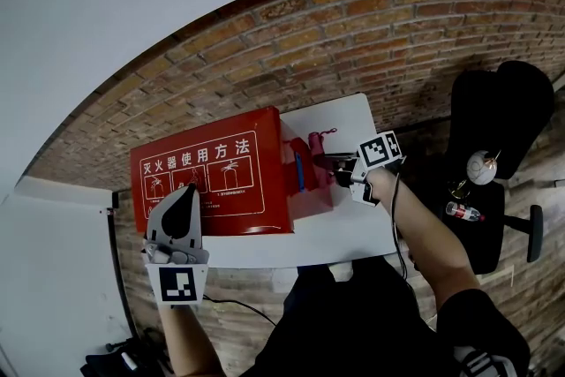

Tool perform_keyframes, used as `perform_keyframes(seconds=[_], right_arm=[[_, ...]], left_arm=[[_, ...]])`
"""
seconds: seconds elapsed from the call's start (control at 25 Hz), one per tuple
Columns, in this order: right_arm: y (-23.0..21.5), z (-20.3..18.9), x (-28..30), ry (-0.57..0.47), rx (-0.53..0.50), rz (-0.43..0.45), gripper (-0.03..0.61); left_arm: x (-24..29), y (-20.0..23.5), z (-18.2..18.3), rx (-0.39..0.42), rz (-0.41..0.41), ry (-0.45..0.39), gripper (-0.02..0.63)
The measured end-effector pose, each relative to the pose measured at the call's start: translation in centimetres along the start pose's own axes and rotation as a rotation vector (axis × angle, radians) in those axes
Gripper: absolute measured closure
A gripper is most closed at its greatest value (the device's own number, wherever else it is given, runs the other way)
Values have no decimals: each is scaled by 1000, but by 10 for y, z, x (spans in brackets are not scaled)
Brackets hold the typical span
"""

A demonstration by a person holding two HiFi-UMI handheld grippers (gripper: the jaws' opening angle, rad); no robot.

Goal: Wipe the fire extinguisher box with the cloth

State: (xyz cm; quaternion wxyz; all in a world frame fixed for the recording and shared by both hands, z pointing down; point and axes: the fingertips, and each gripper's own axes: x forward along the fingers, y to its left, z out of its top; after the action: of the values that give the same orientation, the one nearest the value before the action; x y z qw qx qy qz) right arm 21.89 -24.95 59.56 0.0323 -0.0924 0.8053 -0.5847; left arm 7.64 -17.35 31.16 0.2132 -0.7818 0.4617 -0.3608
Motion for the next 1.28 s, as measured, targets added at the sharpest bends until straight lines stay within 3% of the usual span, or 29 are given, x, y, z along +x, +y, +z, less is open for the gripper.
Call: perform_keyframes(seconds=[0.68, 1.28], right_arm=[[41, 16, -3, -32, -36, 54, 528], [106, 40, -6, -87, -103, 167, 528]], left_arm=[[0, 0, 1, -6, 4, -14, 601], [0, 0, 1, 4, 2, -11, 601]])
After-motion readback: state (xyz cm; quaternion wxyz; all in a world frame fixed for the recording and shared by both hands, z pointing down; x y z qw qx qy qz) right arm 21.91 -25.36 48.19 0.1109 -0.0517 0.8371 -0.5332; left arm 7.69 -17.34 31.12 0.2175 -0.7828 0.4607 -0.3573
